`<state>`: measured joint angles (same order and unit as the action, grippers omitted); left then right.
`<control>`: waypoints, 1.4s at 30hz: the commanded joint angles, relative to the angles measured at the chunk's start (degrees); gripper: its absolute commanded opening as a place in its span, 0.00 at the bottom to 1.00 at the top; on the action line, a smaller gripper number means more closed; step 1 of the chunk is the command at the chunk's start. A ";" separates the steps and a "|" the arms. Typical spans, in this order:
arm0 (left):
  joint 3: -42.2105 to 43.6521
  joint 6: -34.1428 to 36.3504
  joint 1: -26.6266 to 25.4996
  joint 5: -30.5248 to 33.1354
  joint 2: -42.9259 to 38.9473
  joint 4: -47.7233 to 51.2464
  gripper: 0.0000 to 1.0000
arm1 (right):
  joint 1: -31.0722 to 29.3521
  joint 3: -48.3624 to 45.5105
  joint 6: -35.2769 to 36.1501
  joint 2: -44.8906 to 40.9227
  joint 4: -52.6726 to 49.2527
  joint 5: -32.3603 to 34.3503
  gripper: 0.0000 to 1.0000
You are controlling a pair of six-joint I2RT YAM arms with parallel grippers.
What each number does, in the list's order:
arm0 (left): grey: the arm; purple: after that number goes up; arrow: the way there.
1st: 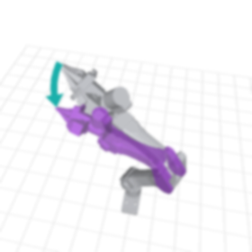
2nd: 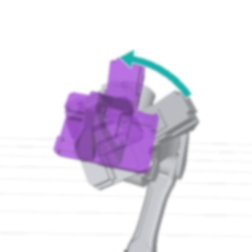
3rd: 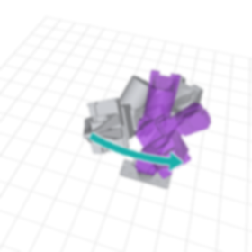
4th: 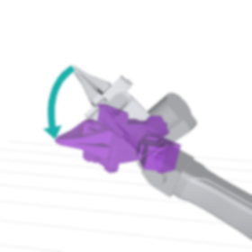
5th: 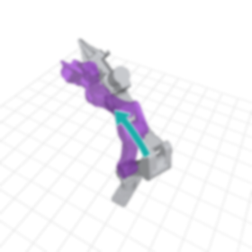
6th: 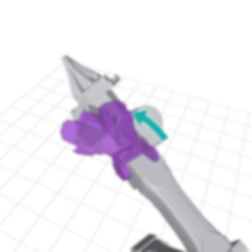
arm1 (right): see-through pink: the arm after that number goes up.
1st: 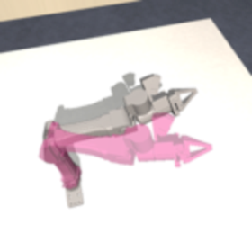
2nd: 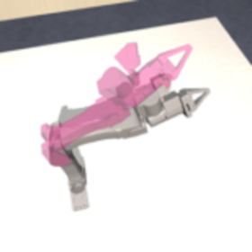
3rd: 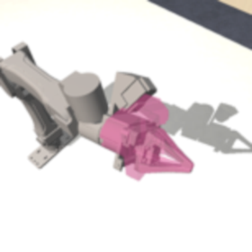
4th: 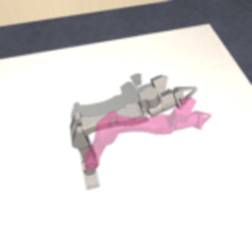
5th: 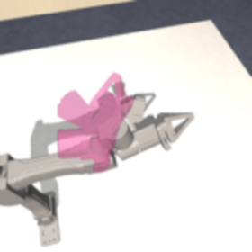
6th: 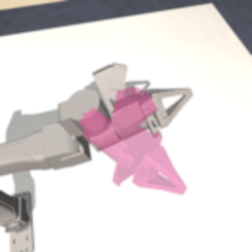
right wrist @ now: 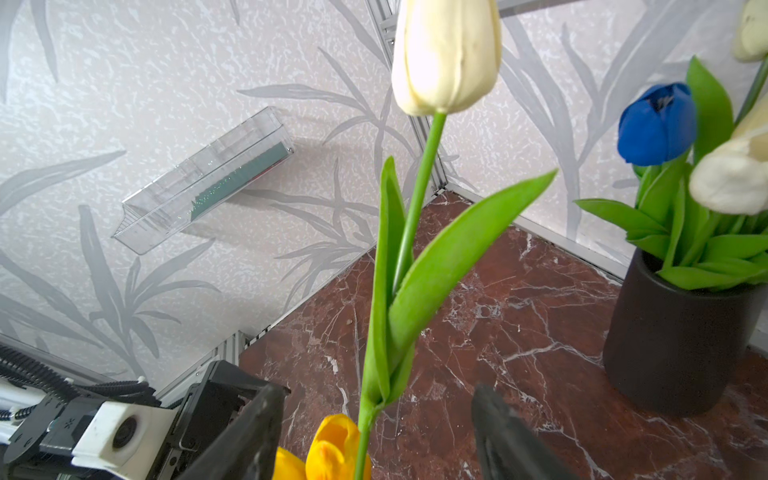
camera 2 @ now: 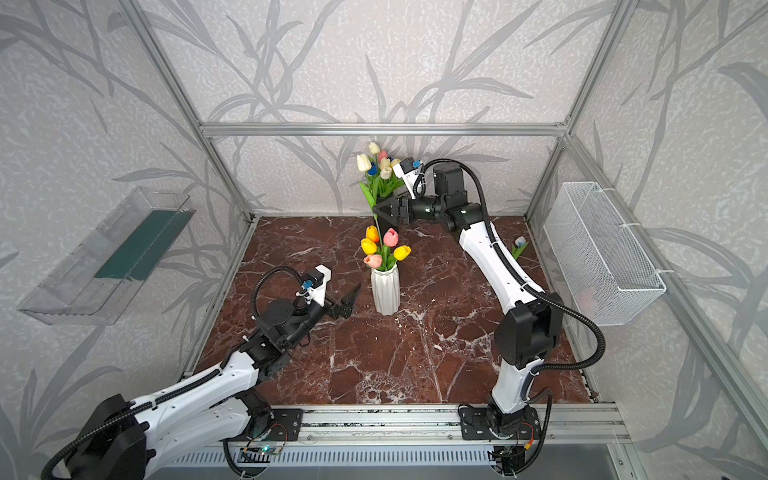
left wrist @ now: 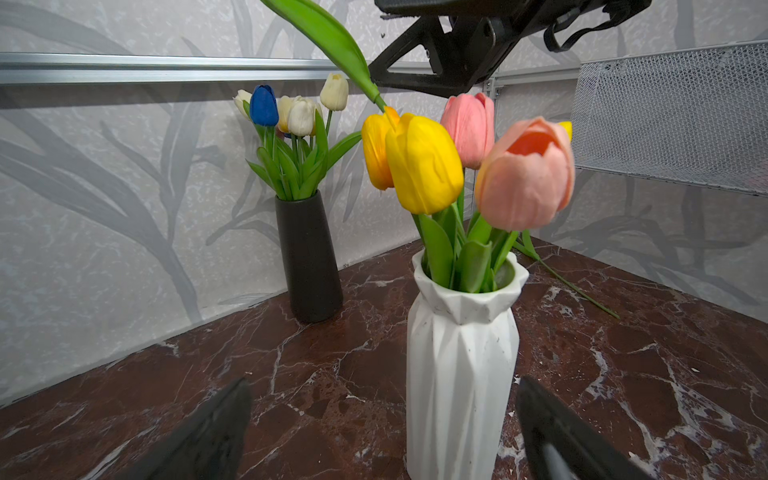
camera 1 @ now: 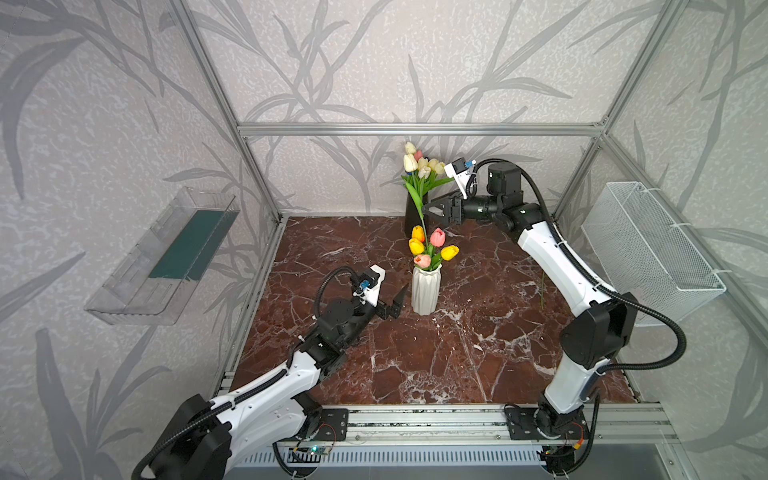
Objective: Arrange the flowers into the vase
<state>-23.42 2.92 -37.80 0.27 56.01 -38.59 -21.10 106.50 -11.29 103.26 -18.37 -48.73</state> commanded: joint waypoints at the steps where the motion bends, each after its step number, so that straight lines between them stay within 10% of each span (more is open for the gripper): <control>1: -1.59 0.73 0.27 -0.71 -0.29 -0.86 0.99 | -1.32 3.69 0.46 1.06 -2.56 -1.54 0.72; 14: -1.57 0.72 0.24 -1.10 -0.66 -0.52 0.99 | -2.80 11.63 3.60 7.19 -11.85 3.03 0.63; 24: -5.78 2.51 0.26 -10.44 0.37 2.58 1.00 | -3.31 11.99 2.87 5.42 -10.79 2.41 0.15; 42: -19.54 1.48 0.36 -12.51 20.33 -2.95 1.00 | -5.09 8.81 1.15 -8.31 -5.10 9.67 0.06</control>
<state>-39.97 4.27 -37.69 -11.73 75.31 -38.68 -25.93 116.18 -9.67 98.37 -25.93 -40.49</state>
